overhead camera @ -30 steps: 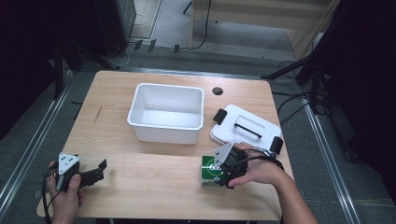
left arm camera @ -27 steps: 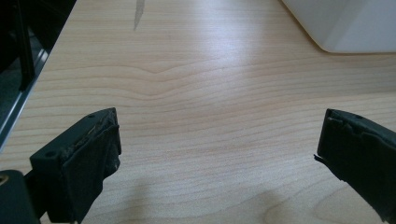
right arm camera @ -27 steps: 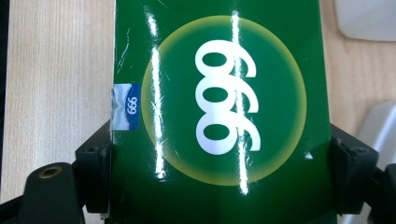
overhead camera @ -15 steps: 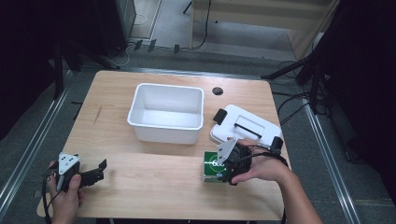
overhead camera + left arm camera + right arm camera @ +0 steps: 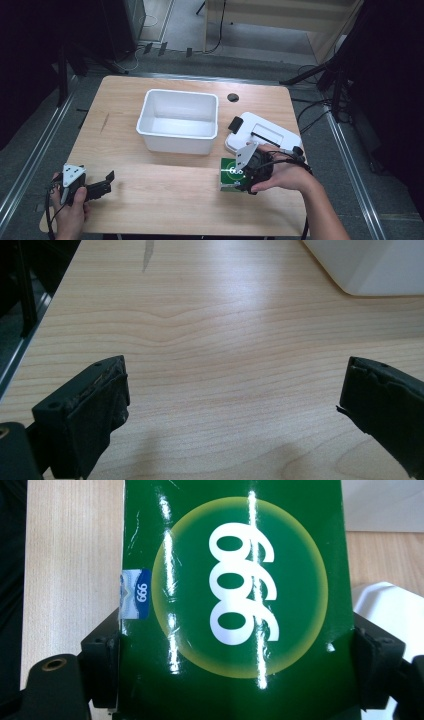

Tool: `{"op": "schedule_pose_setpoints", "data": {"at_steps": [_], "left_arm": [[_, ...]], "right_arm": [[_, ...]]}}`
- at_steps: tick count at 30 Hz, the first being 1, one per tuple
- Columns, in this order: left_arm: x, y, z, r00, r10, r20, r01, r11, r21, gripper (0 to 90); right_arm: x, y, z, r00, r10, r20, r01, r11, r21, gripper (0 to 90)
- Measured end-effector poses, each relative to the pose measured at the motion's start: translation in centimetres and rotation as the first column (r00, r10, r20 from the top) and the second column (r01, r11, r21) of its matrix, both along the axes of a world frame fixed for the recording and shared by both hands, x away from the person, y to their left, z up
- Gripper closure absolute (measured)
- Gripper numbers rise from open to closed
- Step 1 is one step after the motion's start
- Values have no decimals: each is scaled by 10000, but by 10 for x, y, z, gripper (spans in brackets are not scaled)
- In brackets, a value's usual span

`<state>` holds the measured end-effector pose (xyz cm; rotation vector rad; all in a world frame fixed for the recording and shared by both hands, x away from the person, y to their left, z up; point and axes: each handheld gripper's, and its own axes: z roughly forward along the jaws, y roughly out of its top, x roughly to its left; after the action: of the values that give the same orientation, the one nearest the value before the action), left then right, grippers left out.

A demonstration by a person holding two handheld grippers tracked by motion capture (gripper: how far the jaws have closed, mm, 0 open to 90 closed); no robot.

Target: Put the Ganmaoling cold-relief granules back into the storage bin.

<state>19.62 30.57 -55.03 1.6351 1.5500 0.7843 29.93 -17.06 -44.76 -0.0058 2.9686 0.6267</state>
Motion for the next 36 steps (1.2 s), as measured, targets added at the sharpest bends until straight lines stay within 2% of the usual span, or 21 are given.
{"op": "schedule_pose_setpoints", "data": {"at_steps": [36], "left_arm": [[0,0,0,10000,4,39,-4,10000,24,2]], "right_arm": [[14,-1,43,9996,-128,239,124,9997,207,170]]}}
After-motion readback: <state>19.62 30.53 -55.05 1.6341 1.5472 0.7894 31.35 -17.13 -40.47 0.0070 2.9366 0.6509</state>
